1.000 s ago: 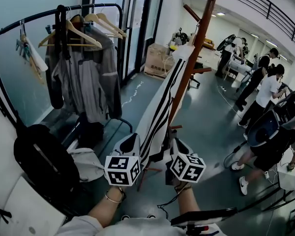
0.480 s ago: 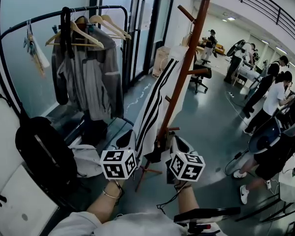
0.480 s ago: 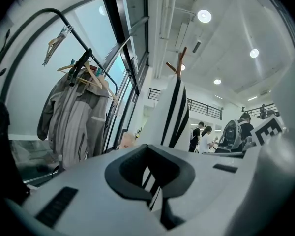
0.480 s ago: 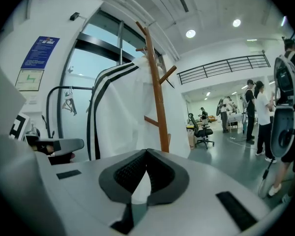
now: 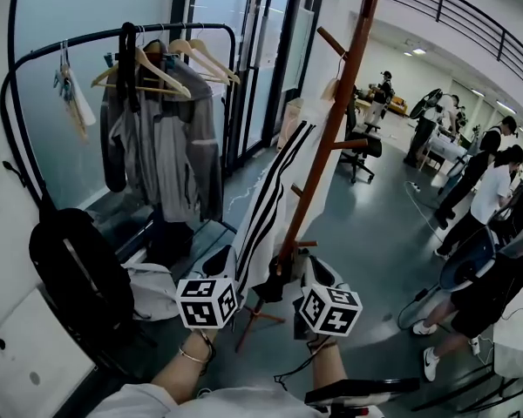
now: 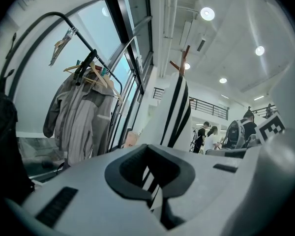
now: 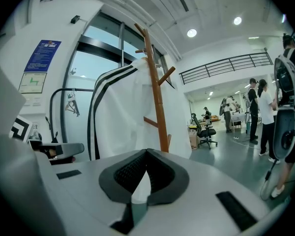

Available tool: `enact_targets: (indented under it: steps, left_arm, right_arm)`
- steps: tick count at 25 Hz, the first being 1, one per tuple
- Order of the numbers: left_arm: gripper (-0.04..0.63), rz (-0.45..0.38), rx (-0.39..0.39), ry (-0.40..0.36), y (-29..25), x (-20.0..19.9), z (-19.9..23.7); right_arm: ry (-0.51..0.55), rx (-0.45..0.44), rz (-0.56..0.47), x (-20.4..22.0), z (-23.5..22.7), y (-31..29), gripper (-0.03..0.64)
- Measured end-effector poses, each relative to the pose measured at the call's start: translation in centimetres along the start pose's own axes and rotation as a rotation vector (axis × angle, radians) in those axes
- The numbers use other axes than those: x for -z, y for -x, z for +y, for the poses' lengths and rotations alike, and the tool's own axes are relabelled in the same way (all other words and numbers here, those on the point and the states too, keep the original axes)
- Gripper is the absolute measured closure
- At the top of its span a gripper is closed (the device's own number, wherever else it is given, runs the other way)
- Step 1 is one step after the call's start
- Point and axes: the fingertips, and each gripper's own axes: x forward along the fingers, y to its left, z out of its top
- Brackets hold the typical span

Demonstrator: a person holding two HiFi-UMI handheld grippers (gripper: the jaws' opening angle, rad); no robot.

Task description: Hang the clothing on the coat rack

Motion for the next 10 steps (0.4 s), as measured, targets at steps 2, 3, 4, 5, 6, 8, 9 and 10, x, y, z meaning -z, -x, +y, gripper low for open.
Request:
enact_targets:
  steps: [2,3,4,5,6,8,9,10]
  left_arm:
    - [0.588,0.002,-0.005,-0.001,0.01,0.06,0.02]
    - [0.588,0.005,-0.007,0.000,0.06,0.11,-0.01]
    - [0.588,0.008,-0.009,0.001,0.13,0.21,-0.03]
    - [0.588,0.011,-0.010,0.001,0.19,0.32,-0.04]
    - [0.588,0.014,-0.010,0.001,0.24,0.43,-0.05]
    - [0.588,0.017,-0.009,0.002,0.25,0.65,-0.04]
    - [0.588,0.020,-0.008,0.003,0.24,0.76,-0.01]
    - [0.588,0.022,-0.007,0.003,0.22,0.87,0.02]
  right_arm:
    - [0.002,-0.002,0.000,-0.06,-0.04,-0.03,0.595]
    - [0.002,-0.003,0.002,-0.07,-0.07,0.00,0.595]
    - [0.002,-0.003,0.003,-0.04,-0.12,0.05,0.595]
    - [0.001,-0.002,0.005,0.02,-0.18,0.11,0.595]
    - [0.000,0.000,0.005,0.06,-0.27,0.16,0.595]
    - [0.000,0.005,0.003,0.08,-0.41,0.22,0.595]
    - [0.001,0.007,0.001,0.07,-0.47,0.23,0.595]
    - [0.002,0.010,-0.001,0.05,-0.52,0.23,0.595]
